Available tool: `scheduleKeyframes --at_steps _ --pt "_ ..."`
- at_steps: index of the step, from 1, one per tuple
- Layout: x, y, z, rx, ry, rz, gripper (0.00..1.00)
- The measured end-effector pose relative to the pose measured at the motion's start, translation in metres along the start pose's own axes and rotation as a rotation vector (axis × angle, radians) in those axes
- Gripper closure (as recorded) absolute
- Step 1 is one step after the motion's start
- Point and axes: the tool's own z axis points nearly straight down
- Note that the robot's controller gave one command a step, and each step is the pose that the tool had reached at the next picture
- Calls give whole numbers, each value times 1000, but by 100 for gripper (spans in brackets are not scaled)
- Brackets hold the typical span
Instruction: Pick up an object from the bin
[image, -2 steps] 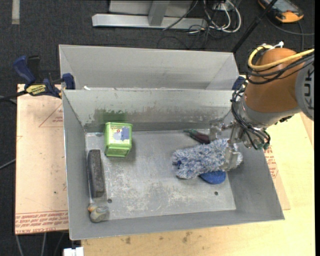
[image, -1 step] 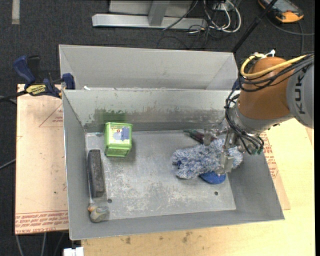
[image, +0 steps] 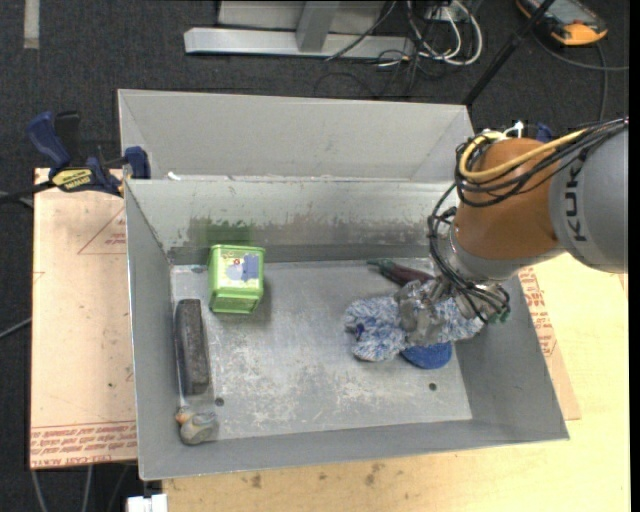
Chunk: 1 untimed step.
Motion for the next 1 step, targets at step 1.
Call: scheduleKeyframes --at_steps 1 --pt "0 0 0 0 0 0 100"
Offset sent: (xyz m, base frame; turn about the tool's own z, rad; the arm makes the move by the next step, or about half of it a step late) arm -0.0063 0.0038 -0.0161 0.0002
